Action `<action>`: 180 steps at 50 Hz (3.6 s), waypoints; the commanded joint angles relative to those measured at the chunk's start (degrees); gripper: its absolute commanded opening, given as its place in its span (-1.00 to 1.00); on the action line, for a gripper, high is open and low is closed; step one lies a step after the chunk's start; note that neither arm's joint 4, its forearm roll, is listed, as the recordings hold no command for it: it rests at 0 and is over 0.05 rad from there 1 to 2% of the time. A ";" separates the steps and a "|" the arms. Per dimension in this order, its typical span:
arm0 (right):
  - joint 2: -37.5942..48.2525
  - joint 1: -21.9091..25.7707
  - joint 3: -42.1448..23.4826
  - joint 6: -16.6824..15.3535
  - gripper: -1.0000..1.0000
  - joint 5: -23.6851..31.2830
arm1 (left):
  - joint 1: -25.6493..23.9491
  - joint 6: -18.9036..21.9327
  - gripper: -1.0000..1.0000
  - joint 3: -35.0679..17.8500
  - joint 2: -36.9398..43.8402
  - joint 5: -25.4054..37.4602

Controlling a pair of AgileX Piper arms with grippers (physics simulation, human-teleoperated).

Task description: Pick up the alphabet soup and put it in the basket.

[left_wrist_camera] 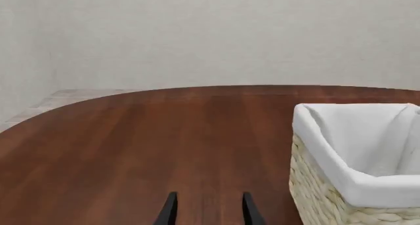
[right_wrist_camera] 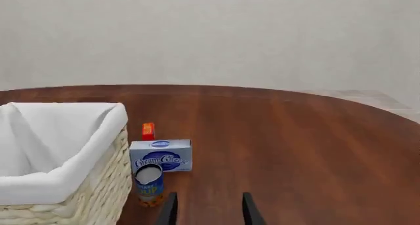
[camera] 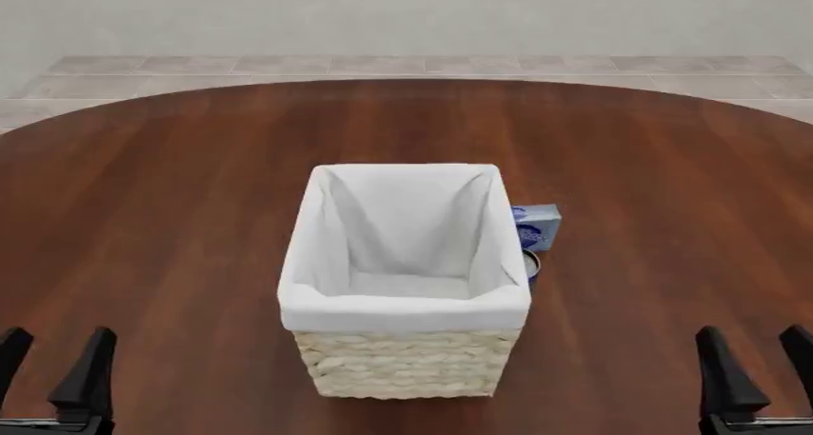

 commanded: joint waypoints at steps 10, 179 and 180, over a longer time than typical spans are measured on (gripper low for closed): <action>9.28 0.92 0.13 -1.13 1.00 -6.98 | 0.00 0.00 1.00 0.00 0.00 0.00; 95.22 18.28 -28.80 -8.58 1.00 -37.36 | 0.00 0.00 1.00 0.00 0.00 0.00; 95.22 18.28 -28.81 -8.58 1.00 -37.37 | 0.00 0.00 1.00 0.00 0.00 0.00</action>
